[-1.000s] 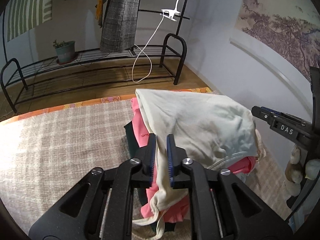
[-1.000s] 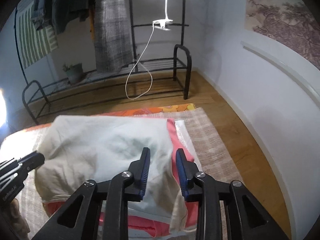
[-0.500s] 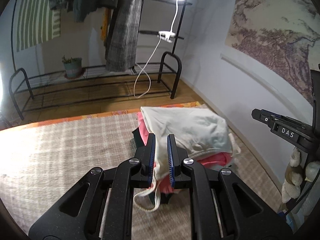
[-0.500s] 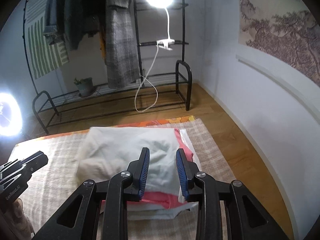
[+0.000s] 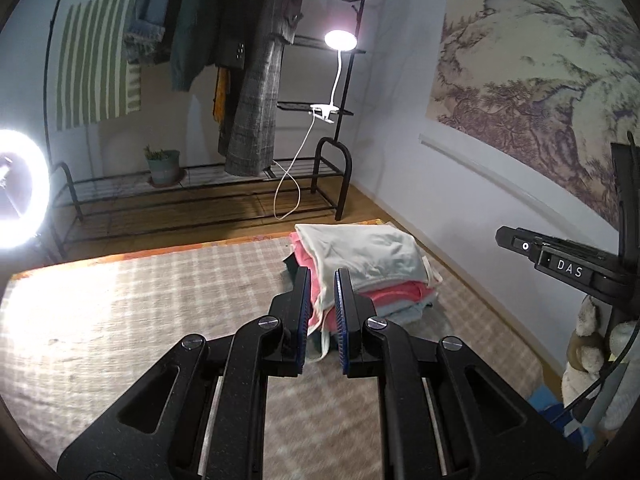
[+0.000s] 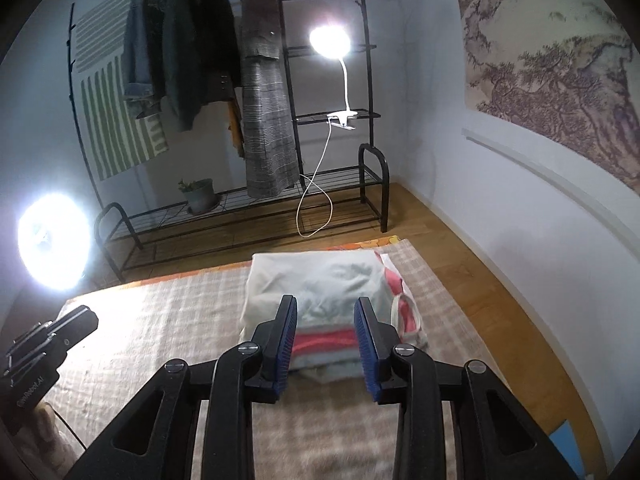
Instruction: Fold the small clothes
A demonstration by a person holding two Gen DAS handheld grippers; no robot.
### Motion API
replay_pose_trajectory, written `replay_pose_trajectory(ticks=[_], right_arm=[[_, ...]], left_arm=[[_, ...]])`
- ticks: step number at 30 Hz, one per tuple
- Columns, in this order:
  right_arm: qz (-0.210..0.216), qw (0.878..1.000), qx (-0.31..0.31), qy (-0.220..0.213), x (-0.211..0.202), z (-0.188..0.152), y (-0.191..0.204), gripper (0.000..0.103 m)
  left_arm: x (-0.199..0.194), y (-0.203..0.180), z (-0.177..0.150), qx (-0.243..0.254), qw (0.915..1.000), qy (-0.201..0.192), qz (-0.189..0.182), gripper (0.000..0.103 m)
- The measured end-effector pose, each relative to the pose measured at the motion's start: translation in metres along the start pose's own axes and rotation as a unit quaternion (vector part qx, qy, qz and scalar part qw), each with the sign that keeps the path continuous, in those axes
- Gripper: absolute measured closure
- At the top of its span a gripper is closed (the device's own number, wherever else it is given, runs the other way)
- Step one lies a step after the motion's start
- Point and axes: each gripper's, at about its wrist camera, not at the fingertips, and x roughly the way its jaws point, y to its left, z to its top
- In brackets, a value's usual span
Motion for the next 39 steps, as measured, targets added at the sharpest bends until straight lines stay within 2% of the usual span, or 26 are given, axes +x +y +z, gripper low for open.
replay_pose_trajectory(ticks=[5, 7, 8, 9, 11, 13, 15, 19, 21, 26, 29, 31, 33, 39], right_arm=[[0.0, 1.0, 0.001, -0.014, -0.041, -0.027, 0.022, 0.069], [-0.002, 1.0, 0.004, -0.021, -0.054, -0.036, 0.03, 0.067], [-0.002, 1.0, 0.006, -0.024, -0.059, -0.04, 0.034, 0.063], [-0.002, 0.999, 0.01, -0.031, -0.067, -0.046, 0.038, 0.059], [-0.007, 0.999, 0.011, -0.046, -0.078, -0.057, 0.045, 0.057], [-0.011, 0.998, 0.011, -0.057, -0.085, -0.063, 0.052, 0.055], [-0.01, 0.998, 0.019, -0.066, -0.091, -0.072, 0.057, 0.045], [-0.02, 0.996, 0.022, -0.084, -0.097, -0.082, 0.065, 0.04], [-0.024, 0.995, 0.018, -0.092, -0.098, -0.085, 0.069, 0.032], [-0.016, 0.994, 0.022, -0.109, -0.1, -0.091, 0.074, 0.017], [-0.018, 0.993, 0.019, -0.114, -0.097, -0.095, 0.077, 0.011], [-0.016, 0.993, 0.02, -0.115, -0.094, -0.096, 0.077, 0.002], [-0.01, 0.993, 0.024, -0.119, -0.094, -0.098, 0.078, 0.0], [-0.003, 0.992, 0.026, -0.121, -0.094, -0.102, 0.079, 0.0]], left_arm=[[-0.042, 0.007, -0.022, 0.001, 1.0, -0.006, -0.006, 0.093], [-0.058, 0.008, -0.03, 0.005, 0.9999, -0.012, -0.007, 0.09], [-0.064, 0.009, -0.033, 0.006, 0.9998, -0.015, -0.008, 0.078], [-0.071, 0.01, -0.036, 0.005, 0.9997, -0.02, -0.009, 0.061], [-0.087, 0.012, -0.041, 0.004, 0.9992, -0.039, -0.009, 0.051], [-0.097, 0.011, -0.046, 0.014, 0.9986, -0.05, -0.004, 0.048], [-0.106, 0.009, -0.051, 0.026, 0.9979, -0.058, -0.003, 0.033], [-0.116, 0.011, -0.058, 0.038, 0.9966, -0.073, 0.007, 0.026], [-0.117, 0.013, -0.06, 0.04, 0.9962, -0.077, 0.009, 0.02], [-0.108, 0.014, -0.065, 0.047, 0.997, -0.061, 0.012, 0.018], [-0.105, 0.014, -0.071, 0.052, 0.9966, -0.061, 0.02, 0.011], [-0.105, 0.014, -0.073, 0.052, 0.9966, -0.062, 0.018, 0.009], [-0.105, 0.015, -0.076, 0.049, 0.9964, -0.066, 0.021, 0.003], [-0.106, 0.011, -0.084, 0.068, 0.9939, -0.071, 0.05, 0.0]])
